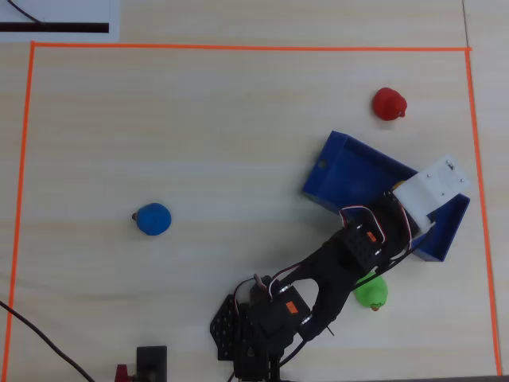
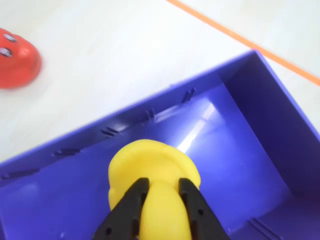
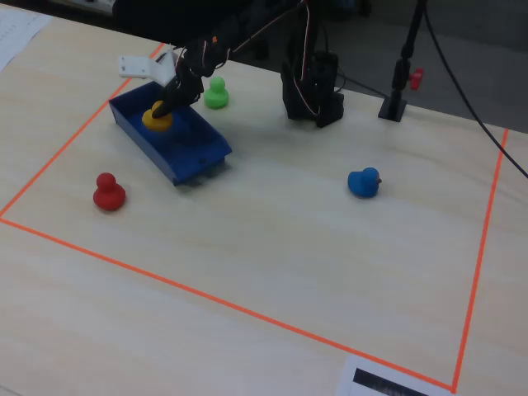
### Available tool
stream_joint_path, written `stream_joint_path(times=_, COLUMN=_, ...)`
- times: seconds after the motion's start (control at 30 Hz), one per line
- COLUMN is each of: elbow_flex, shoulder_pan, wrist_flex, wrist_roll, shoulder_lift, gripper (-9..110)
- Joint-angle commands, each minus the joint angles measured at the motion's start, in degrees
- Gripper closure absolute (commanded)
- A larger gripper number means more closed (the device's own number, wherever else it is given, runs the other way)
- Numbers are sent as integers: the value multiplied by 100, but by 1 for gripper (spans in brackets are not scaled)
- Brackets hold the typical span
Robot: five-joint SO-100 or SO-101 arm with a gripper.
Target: Grasp yellow duck and put it into box.
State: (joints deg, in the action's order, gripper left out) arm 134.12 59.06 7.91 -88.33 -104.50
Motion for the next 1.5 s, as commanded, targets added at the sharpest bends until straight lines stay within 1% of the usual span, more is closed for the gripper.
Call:
stream_joint_path(times=0.0, elbow_flex=18, shoulder_pan=53, wrist_flex=-149, wrist_roll=-26, shoulder_lift=-360, gripper=101)
stream_joint_path(times=0.07, elbow_flex=88, shoulder_pan=26, wrist_flex=-149, wrist_roll=9, shoulder_lift=-360, gripper=100)
stream_joint_path(times=0.1, elbow_flex=132, shoulder_pan=18, wrist_flex=-149, wrist_roll=18, shoulder_lift=-360, gripper=90)
stream_joint_path(times=0.17, elbow_flex=237, shoulder_pan=-18, wrist_flex=-141, wrist_roll=-9, shoulder_lift=-369, gripper=79)
stream_joint_path(times=0.27, elbow_flex=316, shoulder_pan=-70, wrist_flex=-167, wrist_roll=35, shoulder_lift=-431, gripper=72)
stream_joint_path(times=0.37, elbow_flex=255, shoulder_pan=-220, wrist_flex=-105, wrist_roll=281, shoulder_lift=-580, gripper=69)
stream_joint_path(times=0.43, elbow_flex=-35, shoulder_pan=-519, wrist_flex=352, wrist_roll=686, shoulder_lift=-896, gripper=70)
stream_joint_path(times=0.5, elbow_flex=-606, shoulder_pan=-1020, wrist_flex=1354, wrist_roll=1283, shoulder_lift=-1389, gripper=75)
stream_joint_path(times=0.53, elbow_flex=-932, shoulder_pan=-1318, wrist_flex=1942, wrist_roll=1617, shoulder_lift=-1679, gripper=79)
stream_joint_path(times=0.6, elbow_flex=-1230, shoulder_pan=-2030, wrist_flex=2742, wrist_roll=2197, shoulder_lift=-2452, gripper=91)
stream_joint_path(times=0.67, elbow_flex=-1274, shoulder_pan=-2839, wrist_flex=3612, wrist_roll=2391, shoulder_lift=-3252, gripper=97)
stream_joint_path(times=0.77, elbow_flex=-703, shoulder_pan=-3999, wrist_flex=4544, wrist_roll=2435, shoulder_lift=-4456, gripper=101)
stream_joint_path(times=0.9, elbow_flex=1213, shoulder_pan=-5045, wrist_flex=4887, wrist_roll=2329, shoulder_lift=-6117, gripper=101)
stream_joint_path(times=1.03, elbow_flex=2865, shoulder_pan=-5388, wrist_flex=4966, wrist_roll=2215, shoulder_lift=-7233, gripper=101)
stream_joint_path(times=1.2, elbow_flex=4201, shoulder_pan=-5555, wrist_flex=5476, wrist_roll=2118, shoulder_lift=-8517, gripper=101)
stream_joint_path(times=1.33, elbow_flex=4403, shoulder_pan=-5555, wrist_flex=5783, wrist_roll=2145, shoulder_lift=-8517, gripper=101)
stream_joint_path(times=1.47, elbow_flex=4412, shoulder_pan=-5625, wrist_flex=6680, wrist_roll=1890, shoulder_lift=-8517, gripper=101)
